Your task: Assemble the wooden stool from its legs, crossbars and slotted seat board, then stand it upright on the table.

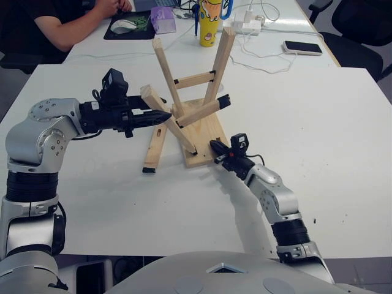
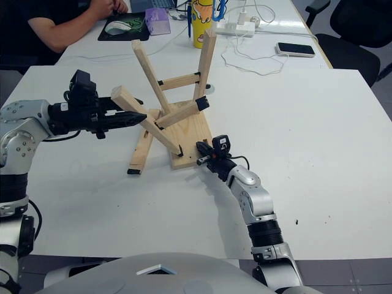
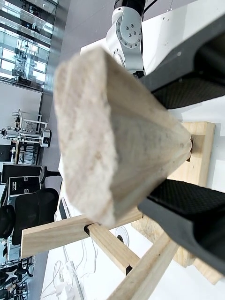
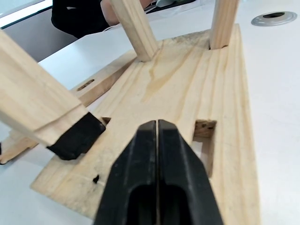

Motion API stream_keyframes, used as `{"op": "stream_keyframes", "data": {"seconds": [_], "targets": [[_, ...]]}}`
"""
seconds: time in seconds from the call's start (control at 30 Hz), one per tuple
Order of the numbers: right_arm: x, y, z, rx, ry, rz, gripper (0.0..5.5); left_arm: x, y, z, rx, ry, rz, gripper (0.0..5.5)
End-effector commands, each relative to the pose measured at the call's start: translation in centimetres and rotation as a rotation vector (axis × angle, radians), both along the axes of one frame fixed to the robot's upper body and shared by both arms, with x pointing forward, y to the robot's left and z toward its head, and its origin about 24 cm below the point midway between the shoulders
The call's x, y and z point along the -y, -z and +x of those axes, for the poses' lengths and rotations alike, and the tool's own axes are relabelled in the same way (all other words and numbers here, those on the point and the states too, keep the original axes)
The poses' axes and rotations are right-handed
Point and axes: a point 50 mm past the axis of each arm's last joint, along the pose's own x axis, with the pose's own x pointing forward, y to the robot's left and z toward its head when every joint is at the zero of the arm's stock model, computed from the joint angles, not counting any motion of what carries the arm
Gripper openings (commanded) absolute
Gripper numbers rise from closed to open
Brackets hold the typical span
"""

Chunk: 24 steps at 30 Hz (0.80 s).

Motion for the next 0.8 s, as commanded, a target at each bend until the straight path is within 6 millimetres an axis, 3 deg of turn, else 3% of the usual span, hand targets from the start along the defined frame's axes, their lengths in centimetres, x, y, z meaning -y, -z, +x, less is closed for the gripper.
{"op": "stream_keyframes", "data": {"seconds": [0.03,0.37,0.8], "targets": [[0.2,1.8,-0.8,-0.091,-0.009,-0.055,0.00,-0.3,-0.6,0.3,0.018,-0.004,0.043,2.09],[-0.1,2.6,-1.3,-0.124,-0.031,-0.082,0.00,-0.4,-1.8,0.5,0.039,0.017,0.039,2.09],[-0.5,2.6,-1.3,-0.129,-0.053,-0.090,0.00,0.1,-0.2,0.6,0.032,0.015,0.089,2.09]]}}
